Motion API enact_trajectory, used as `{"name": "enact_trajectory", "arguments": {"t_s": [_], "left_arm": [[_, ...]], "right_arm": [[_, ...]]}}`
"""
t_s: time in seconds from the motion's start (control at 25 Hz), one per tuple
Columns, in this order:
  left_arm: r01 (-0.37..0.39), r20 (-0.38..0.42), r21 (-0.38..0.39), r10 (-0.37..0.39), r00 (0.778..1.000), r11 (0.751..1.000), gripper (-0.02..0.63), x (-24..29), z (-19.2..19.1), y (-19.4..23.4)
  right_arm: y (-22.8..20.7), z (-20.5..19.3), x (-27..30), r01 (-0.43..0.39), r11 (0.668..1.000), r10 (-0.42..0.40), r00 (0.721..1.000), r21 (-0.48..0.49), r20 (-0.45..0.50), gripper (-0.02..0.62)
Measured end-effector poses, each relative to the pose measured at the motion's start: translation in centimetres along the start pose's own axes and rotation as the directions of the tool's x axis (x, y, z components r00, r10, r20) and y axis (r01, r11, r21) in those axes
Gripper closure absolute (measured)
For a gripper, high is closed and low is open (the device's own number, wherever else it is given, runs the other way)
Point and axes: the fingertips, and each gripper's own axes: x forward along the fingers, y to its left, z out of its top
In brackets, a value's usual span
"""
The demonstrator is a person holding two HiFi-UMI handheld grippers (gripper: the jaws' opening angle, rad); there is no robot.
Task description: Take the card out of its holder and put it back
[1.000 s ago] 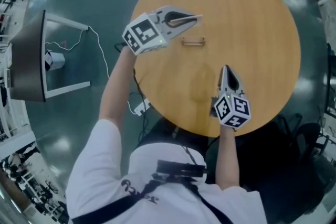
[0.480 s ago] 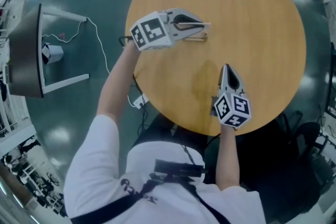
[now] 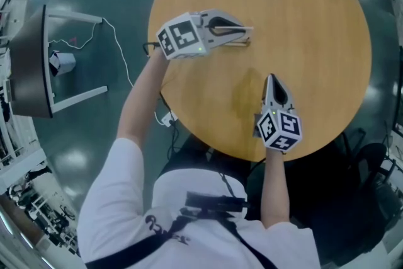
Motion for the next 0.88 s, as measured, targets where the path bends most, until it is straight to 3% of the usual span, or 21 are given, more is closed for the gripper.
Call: {"name": "enact_trajectory", "arguments": {"t_s": [0.4,0.88], "left_arm": [[0.017,0.032,-0.032,-0.016,0.999,0.999,0.58,0.9,0.4,-0.1],[0.039,-0.028,-0.02,-0.039,0.999,0.999,0.58,0.9,-0.7,-0.4]], "right_arm": [[-1.0,-0.3,0.1,0.009,1.0,-0.009,1.0,-0.001,-0.012,0.574],[-0.6,-0.3,0.3,0.007,1.0,-0.007,1.0,-0.002,-0.013,0.574]]}}
